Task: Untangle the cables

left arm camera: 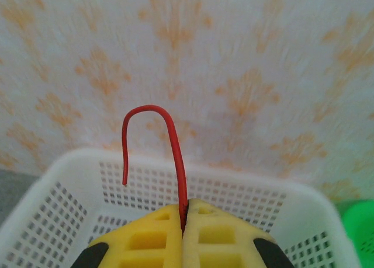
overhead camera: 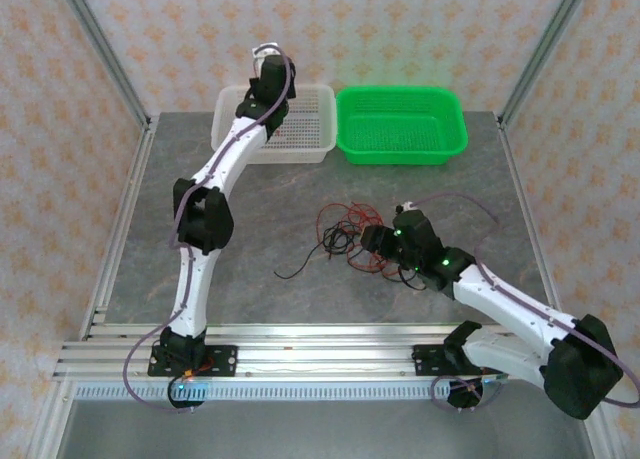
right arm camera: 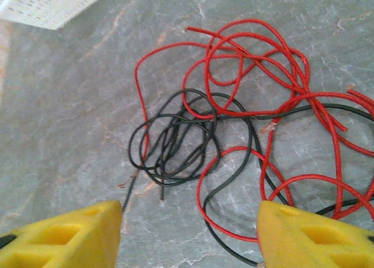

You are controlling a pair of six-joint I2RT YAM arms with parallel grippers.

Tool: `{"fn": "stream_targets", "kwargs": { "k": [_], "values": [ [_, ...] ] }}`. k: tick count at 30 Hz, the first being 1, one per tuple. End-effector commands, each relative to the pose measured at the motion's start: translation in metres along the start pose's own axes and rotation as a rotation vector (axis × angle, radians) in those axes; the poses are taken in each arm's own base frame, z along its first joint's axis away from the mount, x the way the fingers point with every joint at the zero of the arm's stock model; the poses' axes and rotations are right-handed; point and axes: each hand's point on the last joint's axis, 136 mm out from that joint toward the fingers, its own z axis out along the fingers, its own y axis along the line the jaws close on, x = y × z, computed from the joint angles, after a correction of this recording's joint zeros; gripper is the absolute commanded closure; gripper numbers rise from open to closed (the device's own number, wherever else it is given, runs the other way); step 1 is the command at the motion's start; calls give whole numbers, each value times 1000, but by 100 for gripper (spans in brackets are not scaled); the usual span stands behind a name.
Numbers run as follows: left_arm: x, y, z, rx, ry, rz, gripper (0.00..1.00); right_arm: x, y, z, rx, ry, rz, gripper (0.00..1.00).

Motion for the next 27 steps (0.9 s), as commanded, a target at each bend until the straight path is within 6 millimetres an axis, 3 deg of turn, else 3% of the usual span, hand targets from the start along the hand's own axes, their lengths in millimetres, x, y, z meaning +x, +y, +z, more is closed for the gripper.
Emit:
{"fn": "stream_targets", "kwargs": {
  "k": [1,5,9,10,13,15,18,27],
  "values": [
    [44,10,26,3,114,-25,100,-3,2,4,21,0,-36,38],
    [88,11,42,21,220,-23,99,-2,1,9,34,12,-45,38],
    [113,9,47,36,279,-7,92,-3,2,12,40,17,-53,38],
    [116,9,47,36,289,-3,87,-3,2,12,41,19,-52,38],
    [120,8,45,43,307,7,56,-3,3,12,39,21,-53,38],
    [114,7,42,53,306,9,41,-4,4,12,37,20,-53,38],
    [96,5,34,73,283,12,40,-4,5,11,35,20,-51,38],
    [30,0,-6,135,214,12,22,-5,6,6,34,22,-40,38]
  ]
}}
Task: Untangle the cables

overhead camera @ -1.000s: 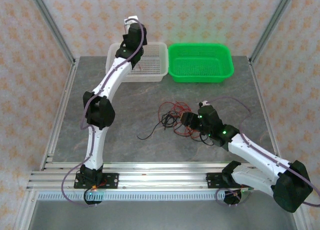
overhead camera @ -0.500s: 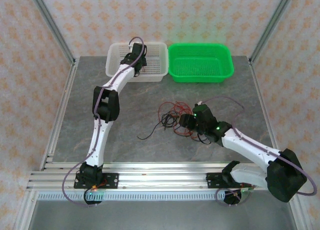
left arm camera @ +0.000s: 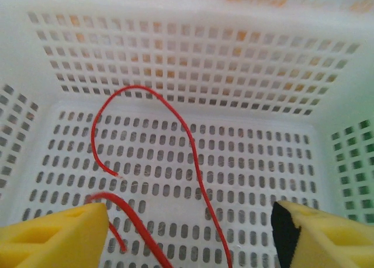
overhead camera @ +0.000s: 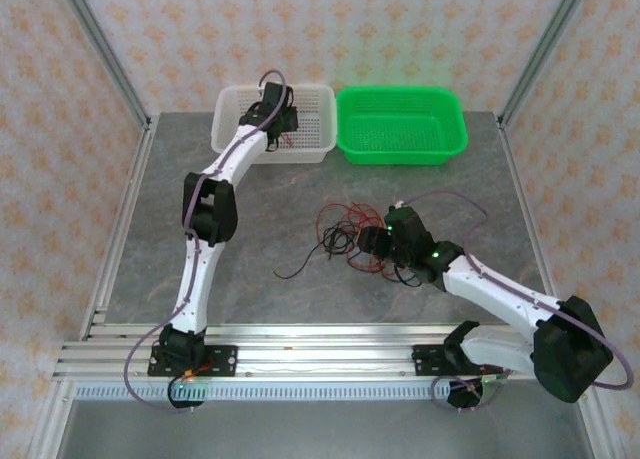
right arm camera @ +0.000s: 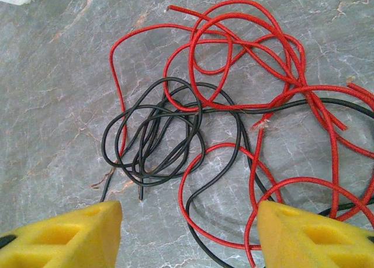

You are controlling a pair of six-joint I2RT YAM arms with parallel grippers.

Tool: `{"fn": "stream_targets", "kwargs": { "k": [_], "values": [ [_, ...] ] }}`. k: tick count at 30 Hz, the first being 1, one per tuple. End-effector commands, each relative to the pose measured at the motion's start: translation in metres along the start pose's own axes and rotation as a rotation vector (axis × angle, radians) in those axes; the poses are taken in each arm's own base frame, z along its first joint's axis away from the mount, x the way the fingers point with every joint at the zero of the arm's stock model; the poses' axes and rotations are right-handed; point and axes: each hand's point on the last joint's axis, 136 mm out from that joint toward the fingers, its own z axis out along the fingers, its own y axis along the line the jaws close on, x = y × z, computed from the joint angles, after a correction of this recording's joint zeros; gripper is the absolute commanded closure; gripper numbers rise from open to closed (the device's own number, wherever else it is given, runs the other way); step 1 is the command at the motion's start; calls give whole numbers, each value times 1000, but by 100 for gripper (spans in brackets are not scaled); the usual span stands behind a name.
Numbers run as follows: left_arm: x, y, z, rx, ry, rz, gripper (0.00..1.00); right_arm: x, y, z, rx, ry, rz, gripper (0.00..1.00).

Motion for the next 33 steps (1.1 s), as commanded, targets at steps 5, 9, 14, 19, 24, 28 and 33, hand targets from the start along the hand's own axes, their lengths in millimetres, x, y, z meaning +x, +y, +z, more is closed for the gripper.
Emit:
{"fn": "stream_targets", "kwargs": {
  "k": [5,9,14,19,24,28,33],
  "values": [
    [-86,-10,-101,97,-142,-12,3,-12,5,-11,37,-22,3,38],
    [-99,-10,-140,134,-167,-16,1,-18,3,-12,76,-31,-2,38],
    [-110,-10,-205,213,-235,-48,1,-25,0,-3,145,-20,-35,38],
    [-107,-26,-283,385,-328,-51,1,-35,8,15,163,-21,-65,41],
    [-79,-40,-336,665,-359,-110,1,-64,17,26,232,-60,-232,47],
    [-45,-39,-367,873,-380,-194,1,-83,24,34,291,-54,-429,47],
    [-6,-31,-380,1008,-337,-336,1,-83,20,54,361,48,-651,53]
  ]
}}
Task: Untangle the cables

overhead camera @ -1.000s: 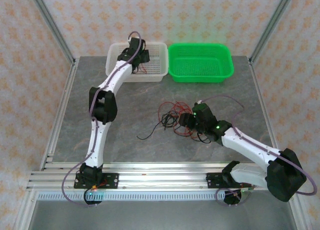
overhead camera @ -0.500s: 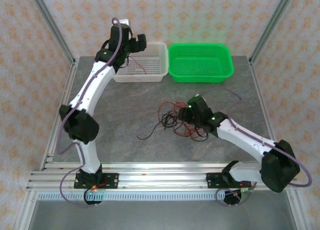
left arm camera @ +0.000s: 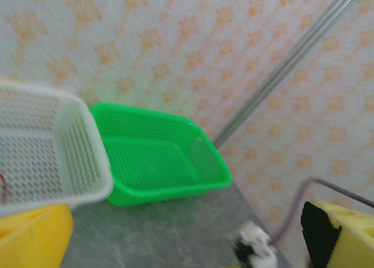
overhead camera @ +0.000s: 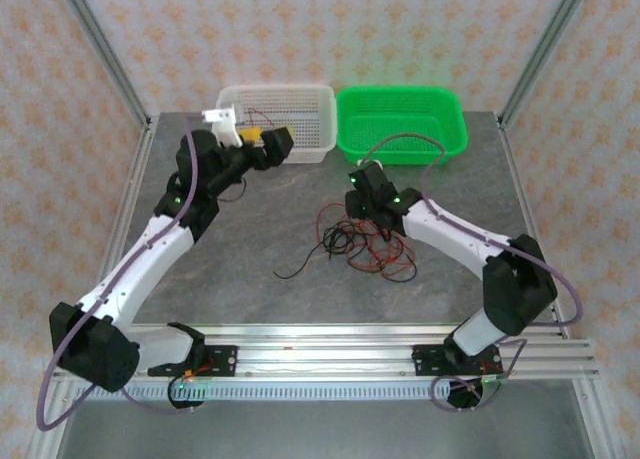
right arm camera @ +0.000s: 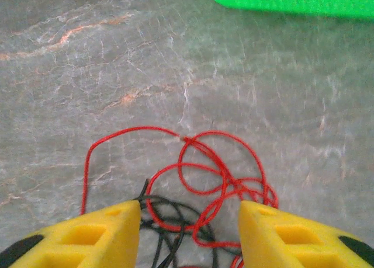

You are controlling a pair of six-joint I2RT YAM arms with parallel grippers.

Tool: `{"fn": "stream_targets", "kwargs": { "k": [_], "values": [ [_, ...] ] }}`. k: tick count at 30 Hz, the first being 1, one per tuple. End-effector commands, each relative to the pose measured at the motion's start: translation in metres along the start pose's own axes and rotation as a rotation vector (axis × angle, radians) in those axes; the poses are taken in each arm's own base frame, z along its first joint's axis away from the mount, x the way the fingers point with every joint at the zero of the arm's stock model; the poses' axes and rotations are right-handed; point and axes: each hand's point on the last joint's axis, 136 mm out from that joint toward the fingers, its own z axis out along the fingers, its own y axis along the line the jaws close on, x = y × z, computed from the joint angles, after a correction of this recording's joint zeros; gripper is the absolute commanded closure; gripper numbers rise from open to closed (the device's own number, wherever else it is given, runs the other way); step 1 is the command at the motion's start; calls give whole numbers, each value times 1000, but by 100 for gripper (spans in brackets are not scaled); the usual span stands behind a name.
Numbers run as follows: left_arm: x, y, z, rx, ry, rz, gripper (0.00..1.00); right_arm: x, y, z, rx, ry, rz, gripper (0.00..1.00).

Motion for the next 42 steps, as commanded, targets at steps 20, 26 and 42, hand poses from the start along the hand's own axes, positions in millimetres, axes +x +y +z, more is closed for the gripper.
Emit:
{"fn": "stream_targets", "kwargs": {
  "k": [20,26,42],
  "values": [
    [43,2,-56,-69,40,-81,1,10,-15,81,236,183,-468,54],
    [45,5,-55,-80,45,-81,1,10,-13,93,246,175,-469,60],
    [60,13,-54,-144,77,-45,9,-62,8,21,120,-116,-244,100]
  ]
}}
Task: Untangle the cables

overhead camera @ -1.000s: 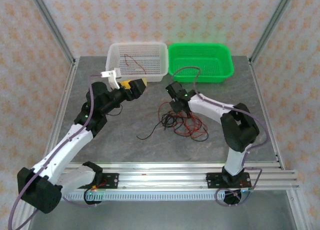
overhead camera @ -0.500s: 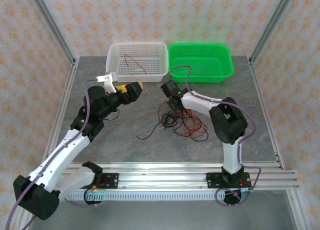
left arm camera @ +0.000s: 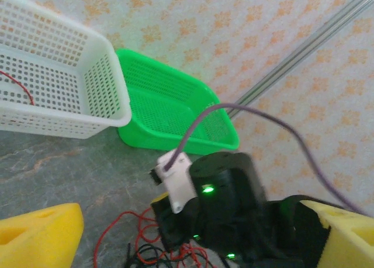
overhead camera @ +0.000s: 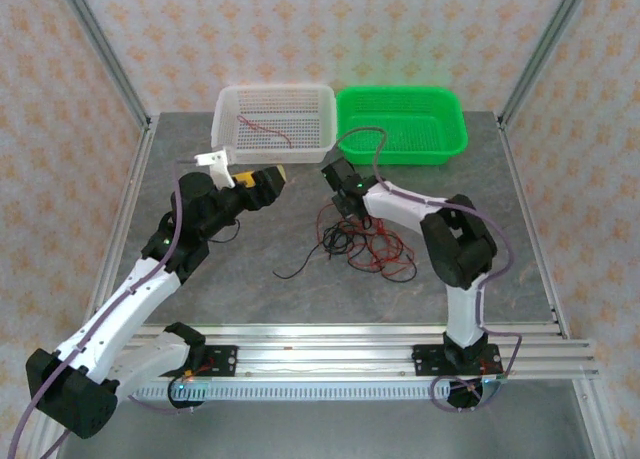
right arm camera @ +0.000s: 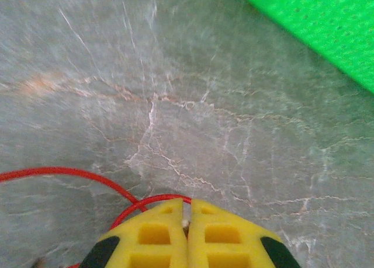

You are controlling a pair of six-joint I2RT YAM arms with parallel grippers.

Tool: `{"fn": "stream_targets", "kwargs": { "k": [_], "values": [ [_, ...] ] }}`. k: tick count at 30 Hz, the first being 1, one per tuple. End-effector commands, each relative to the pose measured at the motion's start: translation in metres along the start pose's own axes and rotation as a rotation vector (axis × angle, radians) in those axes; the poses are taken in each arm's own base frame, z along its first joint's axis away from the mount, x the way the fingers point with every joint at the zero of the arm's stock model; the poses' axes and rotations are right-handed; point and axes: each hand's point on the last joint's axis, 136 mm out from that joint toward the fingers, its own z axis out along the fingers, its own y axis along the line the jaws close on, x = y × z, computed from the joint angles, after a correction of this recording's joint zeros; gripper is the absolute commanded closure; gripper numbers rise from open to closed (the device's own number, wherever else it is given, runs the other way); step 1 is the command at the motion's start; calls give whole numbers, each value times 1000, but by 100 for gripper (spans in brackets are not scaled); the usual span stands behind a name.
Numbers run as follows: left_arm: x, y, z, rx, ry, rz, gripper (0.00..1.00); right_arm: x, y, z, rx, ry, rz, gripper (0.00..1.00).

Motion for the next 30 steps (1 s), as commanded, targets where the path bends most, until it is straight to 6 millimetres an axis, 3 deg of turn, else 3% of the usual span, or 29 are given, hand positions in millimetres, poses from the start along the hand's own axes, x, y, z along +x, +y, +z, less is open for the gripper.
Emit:
{"fn": "stream_targets", "kwargs": {
  "k": [1,6,12,18,30],
  "values": [
    [9,4,0,-31,10,40,9,-57,-23,-79,-56,-242,182,100],
    [24,-3,10,-19,37,72,11,-83,-43,-155,-174,-416,355,100],
    [50,-9,26,-19,92,115,12,-110,-52,-223,-332,-559,483,100],
    [71,-16,36,-21,127,153,12,-139,-65,-269,-402,-649,550,100],
    [104,-44,60,-55,177,314,13,-174,-82,-329,-483,-739,594,100]
  ]
}}
